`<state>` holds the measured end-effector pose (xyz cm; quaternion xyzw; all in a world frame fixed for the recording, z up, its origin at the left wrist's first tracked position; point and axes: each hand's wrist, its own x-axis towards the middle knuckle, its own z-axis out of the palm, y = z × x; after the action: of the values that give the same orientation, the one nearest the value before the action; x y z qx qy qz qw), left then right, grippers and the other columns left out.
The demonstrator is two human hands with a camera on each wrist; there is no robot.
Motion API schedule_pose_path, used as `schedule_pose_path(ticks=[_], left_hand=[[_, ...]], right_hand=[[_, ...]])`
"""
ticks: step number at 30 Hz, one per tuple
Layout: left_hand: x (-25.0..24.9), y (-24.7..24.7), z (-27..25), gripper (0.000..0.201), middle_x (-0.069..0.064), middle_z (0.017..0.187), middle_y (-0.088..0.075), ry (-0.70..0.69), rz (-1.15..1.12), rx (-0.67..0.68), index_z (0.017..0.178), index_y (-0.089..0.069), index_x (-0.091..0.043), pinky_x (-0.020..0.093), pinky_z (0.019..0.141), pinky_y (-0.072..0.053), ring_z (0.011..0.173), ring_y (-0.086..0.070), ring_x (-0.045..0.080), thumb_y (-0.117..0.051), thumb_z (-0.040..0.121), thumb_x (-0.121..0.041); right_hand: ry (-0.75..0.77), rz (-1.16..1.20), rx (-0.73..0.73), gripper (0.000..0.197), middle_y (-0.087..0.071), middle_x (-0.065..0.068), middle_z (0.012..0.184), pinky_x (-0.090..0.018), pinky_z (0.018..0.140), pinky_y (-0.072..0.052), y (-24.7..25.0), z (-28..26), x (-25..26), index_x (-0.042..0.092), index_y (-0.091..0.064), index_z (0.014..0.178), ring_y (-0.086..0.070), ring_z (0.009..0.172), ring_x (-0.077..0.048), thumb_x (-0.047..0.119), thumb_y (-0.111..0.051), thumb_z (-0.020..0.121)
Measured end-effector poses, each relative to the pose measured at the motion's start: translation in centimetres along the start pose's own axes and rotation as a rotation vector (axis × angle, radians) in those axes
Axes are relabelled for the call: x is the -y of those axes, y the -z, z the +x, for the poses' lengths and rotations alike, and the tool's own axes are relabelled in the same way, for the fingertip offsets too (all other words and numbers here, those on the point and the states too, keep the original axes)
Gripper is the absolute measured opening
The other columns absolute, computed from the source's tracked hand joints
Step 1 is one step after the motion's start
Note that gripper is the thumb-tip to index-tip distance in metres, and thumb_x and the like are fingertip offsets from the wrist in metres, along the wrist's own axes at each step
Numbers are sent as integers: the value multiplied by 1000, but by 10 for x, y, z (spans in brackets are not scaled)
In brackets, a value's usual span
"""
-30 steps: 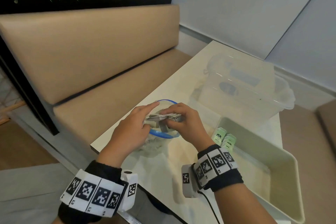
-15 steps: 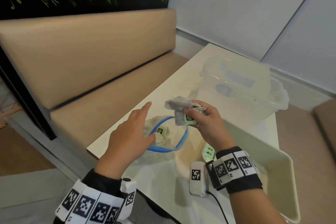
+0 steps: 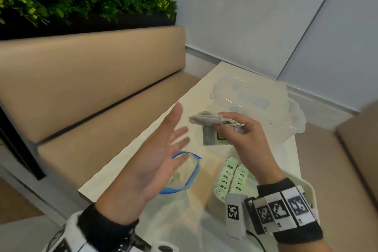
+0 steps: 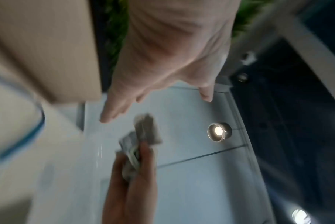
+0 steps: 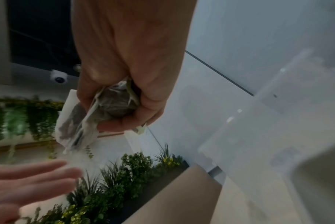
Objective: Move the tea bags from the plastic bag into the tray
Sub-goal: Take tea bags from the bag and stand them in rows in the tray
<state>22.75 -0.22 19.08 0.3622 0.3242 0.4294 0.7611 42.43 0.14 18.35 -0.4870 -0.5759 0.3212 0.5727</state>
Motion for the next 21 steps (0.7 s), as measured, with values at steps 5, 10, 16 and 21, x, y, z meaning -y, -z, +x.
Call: schedule_pose_path(ticks=[5, 10, 16, 21], left_hand=[[13, -40, 28, 47, 6, 103, -65, 158, -239, 57, 95, -71, -24, 53, 95, -40, 95, -62, 28, -68, 62, -57], [44, -53, 47, 24, 14, 84, -64, 154, -552, 85, 89, -69, -9, 36, 78, -50, 77, -60, 24, -60, 72, -24], [74, -58, 58, 33, 18, 103, -65, 223, -589, 109, 110, -63, -5, 35, 73, -59, 90, -66, 27, -53, 89, -29], [82, -61, 60, 41, 17, 105, -68, 235, -475, 109, 114, -64, -4, 31, 73, -59, 91, -70, 24, -56, 85, -33]], right_hand=[[197, -203, 97, 27, -67, 2, 94, -24, 76, -52, 4, -15, 20, 17, -74, 89, -64, 88, -10, -1, -70, 71], [229, -362, -28, 32, -61, 5, 97, -33, 79, -53, 6, -26, 3, 19, -74, 89, -62, 95, -16, -3, -68, 67], [92, -323, -175, 38, -53, 3, 112, -34, 92, -50, 3, -39, -18, 23, -69, 96, -52, 114, -11, 0, -58, 67], [56, -311, -195, 43, -54, 7, 118, -34, 98, -45, 1, -47, -25, 24, -59, 113, -52, 117, -12, 6, -55, 74]])
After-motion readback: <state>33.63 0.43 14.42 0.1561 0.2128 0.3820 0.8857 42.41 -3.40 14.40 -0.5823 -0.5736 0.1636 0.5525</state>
